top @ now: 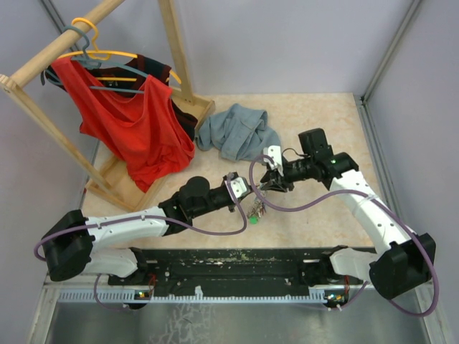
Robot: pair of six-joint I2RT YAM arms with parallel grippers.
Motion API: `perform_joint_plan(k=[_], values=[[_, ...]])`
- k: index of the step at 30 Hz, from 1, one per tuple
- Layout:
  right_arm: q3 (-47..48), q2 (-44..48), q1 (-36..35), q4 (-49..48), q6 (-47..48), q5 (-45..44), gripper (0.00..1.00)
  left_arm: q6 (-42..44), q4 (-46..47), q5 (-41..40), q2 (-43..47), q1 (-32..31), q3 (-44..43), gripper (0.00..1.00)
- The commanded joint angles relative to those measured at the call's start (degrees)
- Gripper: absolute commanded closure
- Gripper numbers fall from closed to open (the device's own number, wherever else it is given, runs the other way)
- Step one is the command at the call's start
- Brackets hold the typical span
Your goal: Remove the keys from the keyring
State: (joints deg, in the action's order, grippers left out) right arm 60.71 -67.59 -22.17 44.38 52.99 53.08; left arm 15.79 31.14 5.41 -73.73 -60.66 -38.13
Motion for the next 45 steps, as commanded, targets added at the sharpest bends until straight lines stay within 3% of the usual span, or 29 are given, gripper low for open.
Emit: perform_joint_plan(k=[1, 16, 30, 45], values=[[-0.2, 1.58, -0.72, -2.39, 1.55, -0.37, 0.73, -1.37, 3.67, 0.47, 1.09, -0.33, -2.83, 1.0], [-2.03, 2.32, -0.75, -1.62, 6.25, -0.03, 0.73, -3.45, 3.76, 0.21, 0.86, -0.24, -2.69, 1.0], [-2.35, 2.18, -1.34, -1.41, 6.92, 1.06, 0.81, -4.61, 3.93, -0.34, 0.23, -0.24, -2.8, 1.0], [-1.06, 1.88, -1.52, 1.15, 8.07, 2.89, 1.0, -4.86, 3.76, -2.15, 0.72, -0.24, -2.09, 1.0]])
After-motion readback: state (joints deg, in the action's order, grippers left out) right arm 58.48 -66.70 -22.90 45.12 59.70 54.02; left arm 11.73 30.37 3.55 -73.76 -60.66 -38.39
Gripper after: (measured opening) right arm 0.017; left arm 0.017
